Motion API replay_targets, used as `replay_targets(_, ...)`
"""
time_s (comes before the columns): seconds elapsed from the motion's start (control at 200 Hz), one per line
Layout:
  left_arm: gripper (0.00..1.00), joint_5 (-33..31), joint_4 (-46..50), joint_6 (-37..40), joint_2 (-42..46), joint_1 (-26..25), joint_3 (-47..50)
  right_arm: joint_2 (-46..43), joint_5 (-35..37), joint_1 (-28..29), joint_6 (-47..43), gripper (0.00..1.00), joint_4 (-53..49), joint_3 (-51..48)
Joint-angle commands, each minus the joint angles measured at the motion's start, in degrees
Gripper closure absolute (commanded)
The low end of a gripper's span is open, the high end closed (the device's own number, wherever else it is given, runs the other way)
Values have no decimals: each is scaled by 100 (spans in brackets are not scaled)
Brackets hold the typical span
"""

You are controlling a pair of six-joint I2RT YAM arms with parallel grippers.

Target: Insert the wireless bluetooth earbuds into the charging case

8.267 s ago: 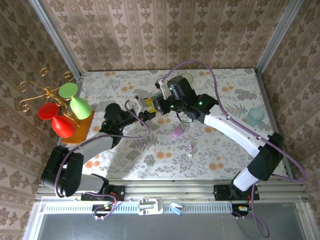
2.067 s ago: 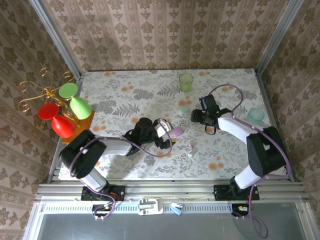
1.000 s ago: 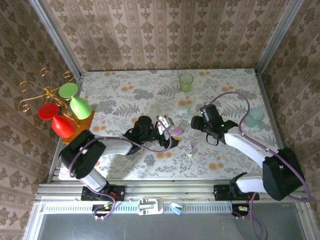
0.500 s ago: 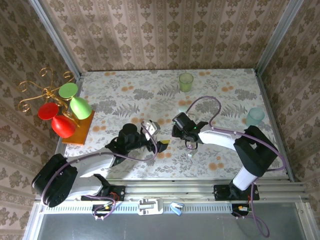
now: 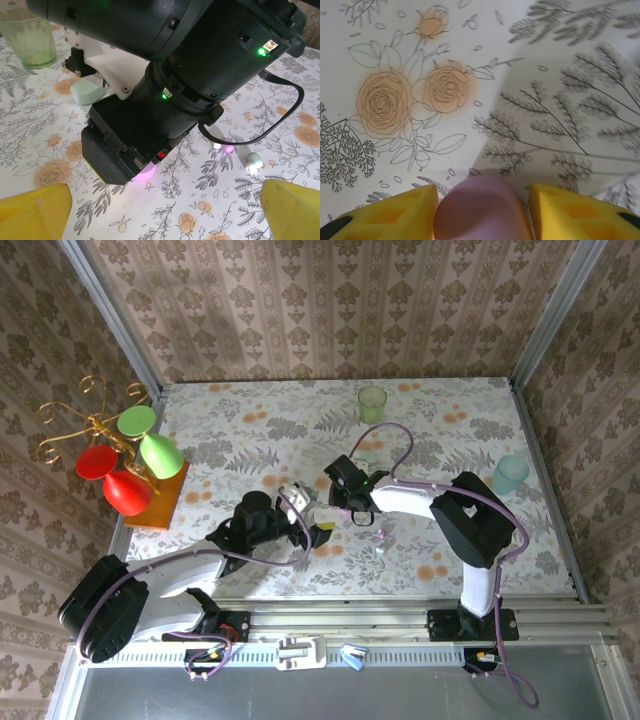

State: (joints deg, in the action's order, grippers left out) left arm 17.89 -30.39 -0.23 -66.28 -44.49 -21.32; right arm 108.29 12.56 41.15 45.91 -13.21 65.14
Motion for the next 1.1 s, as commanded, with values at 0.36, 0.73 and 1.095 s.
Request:
replay_targets(0.36,2,-145,261,22,303,308,78,-333,-308,18,-1569,39,12,-435)
replay_targets(0.73,2,-154,227,23,221,360,42,-558,-297,183,-1458,42,113,-783)
replay_targets(1.095,1,-93,1,-2,-7,380,58,-713,-111,261,-1450,53,3,-882)
